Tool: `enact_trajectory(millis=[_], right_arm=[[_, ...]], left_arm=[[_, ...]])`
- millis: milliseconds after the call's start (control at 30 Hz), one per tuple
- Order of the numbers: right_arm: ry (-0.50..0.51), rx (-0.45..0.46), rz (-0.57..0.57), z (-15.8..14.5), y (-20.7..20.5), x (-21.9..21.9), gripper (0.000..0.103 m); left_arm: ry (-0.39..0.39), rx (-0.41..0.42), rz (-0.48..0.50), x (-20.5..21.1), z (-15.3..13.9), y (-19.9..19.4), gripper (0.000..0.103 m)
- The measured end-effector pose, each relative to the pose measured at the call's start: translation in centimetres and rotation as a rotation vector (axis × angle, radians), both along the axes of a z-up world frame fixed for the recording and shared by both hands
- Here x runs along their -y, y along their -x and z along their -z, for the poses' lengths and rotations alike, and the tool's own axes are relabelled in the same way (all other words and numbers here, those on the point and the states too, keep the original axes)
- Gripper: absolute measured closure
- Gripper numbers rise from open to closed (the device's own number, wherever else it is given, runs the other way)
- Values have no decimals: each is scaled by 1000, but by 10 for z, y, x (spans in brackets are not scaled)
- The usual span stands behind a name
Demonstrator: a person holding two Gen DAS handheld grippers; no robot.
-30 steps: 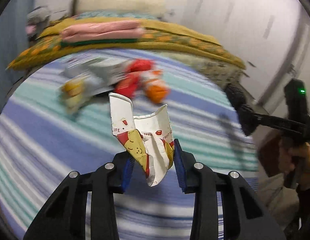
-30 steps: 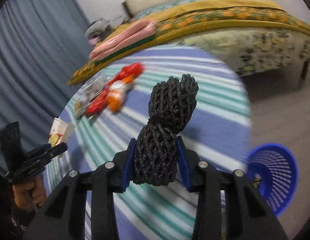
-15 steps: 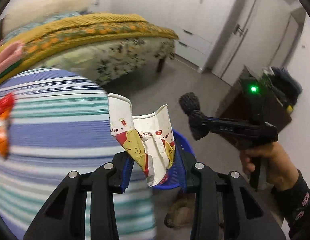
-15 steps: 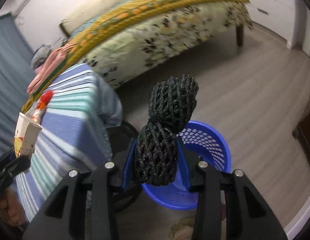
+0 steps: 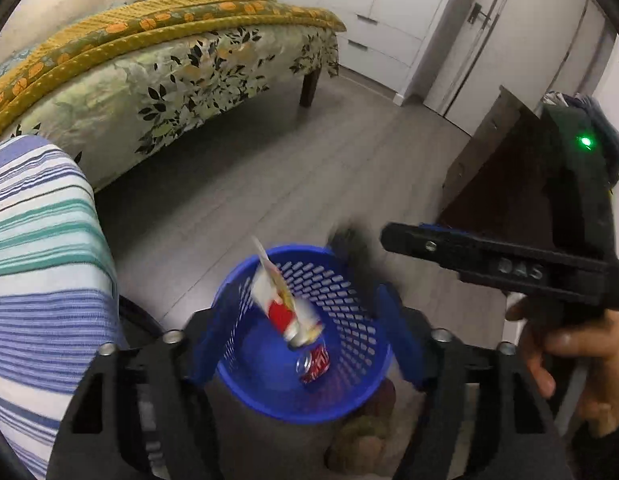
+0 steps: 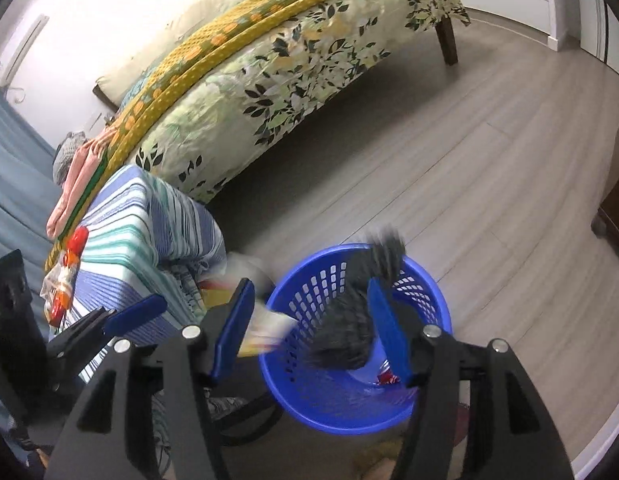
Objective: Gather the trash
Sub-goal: 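Carry the cup and foam nets over the wastebasket and open both tools, then return both tools to the table above the remaining trash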
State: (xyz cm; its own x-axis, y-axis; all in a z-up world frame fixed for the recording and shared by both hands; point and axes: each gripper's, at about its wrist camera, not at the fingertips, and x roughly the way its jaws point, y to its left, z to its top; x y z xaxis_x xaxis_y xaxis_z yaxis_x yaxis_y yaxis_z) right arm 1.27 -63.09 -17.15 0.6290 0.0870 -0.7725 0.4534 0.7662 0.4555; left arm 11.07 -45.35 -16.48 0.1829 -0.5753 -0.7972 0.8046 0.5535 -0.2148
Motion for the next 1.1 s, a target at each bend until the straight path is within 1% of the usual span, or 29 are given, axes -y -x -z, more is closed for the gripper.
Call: enact_trajectory(millis=[33,67,133,167,233,267,367,433,533,600,667,767,800,867,933,967,1000,1033,1100], right_arm=[[4,4,5,-1,1,1,38],[11,8,10,-2,1,1,34],[35,19,18,-8,3,0,33],[45,22,20,-10,2,-1,32],[77,31,28,-16,2,-5,18],[94,39,31,-19,2,-7,12],[146,64,15,-29,0,-20,10],[185,89,-2,-37,-2,-33,7],[255,160,-45,-55,-3,-60,5],[317,203,-87,-65,-6,-81,5],[393,220,-144,-71,-13,-105,5],[480,186,-202,-71,-27,-139,5],[487,180,-213,-70,-31,-146,5],[486,168,-252,-67,-41,-168,5],[494,157,-291,-68,-49,-192,5],[501,161,-320,-71,-51,-212,5],[503,165,-335,-72,-53,-223,5],[500,169,-369,-73,-57,-245,5],[493,161,-427,-72,-62,-274,5]], left_arm=[[8,3,-5,-1,-2,0,26],[17,8,-11,-3,-5,0,24],[43,46,-31,-12,-15,5,16],[55,70,-40,-18,-21,8,15],[71,101,-54,-27,-31,13,13],[83,117,-61,-35,-37,15,12],[118,166,-96,-59,-55,25,9],[140,223,-137,-82,-66,32,5],[160,278,-162,-115,-78,40,5],[142,311,-187,-138,-81,40,5],[115,327,-223,-161,-82,37,5],[83,302,-285,-202,-79,27,5],[62,284,-321,-222,-76,20,5],[36,275,-379,-249,-71,13,5],[7,268,-456,-285,-66,4,5],[-9,265,-486,-299,-64,0,5],[-44,264,-534,-320,-60,-7,5],[-66,264,-560,-332,-59,-10,5],[-119,251,-608,-361,-54,-20,5]])
